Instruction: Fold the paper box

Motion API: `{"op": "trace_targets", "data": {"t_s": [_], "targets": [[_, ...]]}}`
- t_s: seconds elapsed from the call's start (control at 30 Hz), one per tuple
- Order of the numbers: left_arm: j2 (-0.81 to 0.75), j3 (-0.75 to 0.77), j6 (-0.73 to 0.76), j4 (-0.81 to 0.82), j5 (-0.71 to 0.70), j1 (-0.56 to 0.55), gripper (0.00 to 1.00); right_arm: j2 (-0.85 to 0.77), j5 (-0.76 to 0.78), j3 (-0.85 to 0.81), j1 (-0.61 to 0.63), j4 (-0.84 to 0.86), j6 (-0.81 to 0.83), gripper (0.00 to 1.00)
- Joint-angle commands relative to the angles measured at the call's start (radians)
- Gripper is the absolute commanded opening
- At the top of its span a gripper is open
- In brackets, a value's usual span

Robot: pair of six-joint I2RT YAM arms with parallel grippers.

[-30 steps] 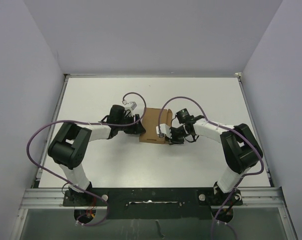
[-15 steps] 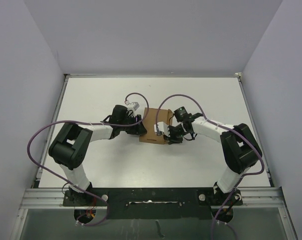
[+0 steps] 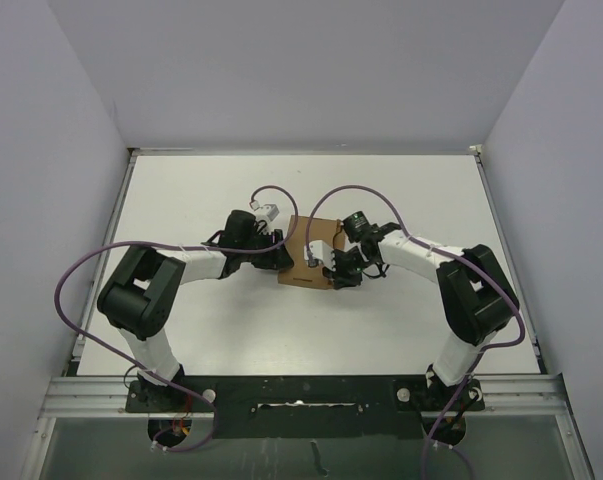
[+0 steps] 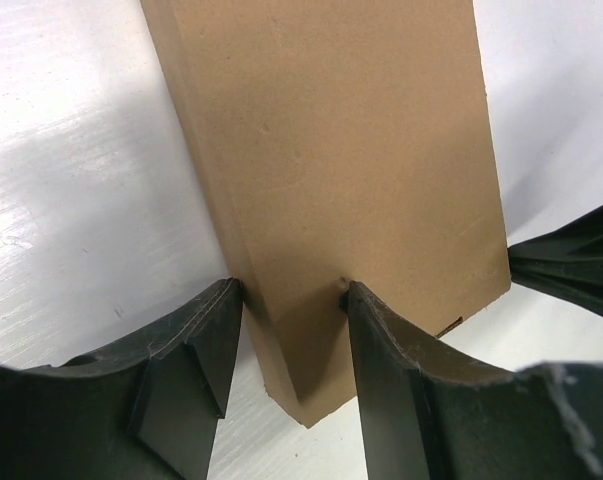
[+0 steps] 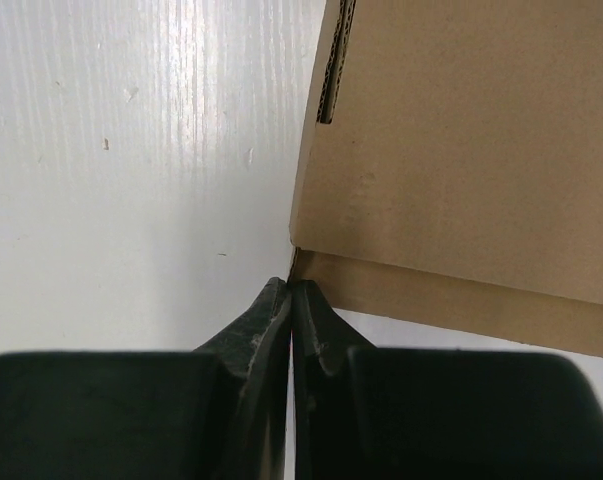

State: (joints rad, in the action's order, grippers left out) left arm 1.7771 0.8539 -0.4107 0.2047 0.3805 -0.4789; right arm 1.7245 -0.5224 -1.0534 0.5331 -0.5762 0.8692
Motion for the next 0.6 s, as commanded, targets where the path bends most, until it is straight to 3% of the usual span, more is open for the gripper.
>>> {"op": "trace_targets", "data": {"t_s": [0.0, 0.07, 0.33, 0.57], "targets": [[-0.009, 0.020, 0.011, -0.063, -0.011, -0.027, 0.45, -0.023, -0.055, -0.047, 0.024, 0.061, -0.032, 0.00], [-0.011, 0.026, 0.015, -0.073, -0.011, -0.025, 0.45, -0.023, -0.059, -0.048, 0.019, 0.051, -0.025, 0.02], [-0.028, 0.048, 0.027, -0.084, 0.017, 0.011, 0.49, -0.081, -0.178, -0.053, -0.064, -0.005, -0.003, 0.33], [-0.033, 0.085, 0.033, -0.085, 0.059, 0.032, 0.53, -0.097, -0.290, -0.067, -0.196, 0.010, -0.086, 0.39]]}}
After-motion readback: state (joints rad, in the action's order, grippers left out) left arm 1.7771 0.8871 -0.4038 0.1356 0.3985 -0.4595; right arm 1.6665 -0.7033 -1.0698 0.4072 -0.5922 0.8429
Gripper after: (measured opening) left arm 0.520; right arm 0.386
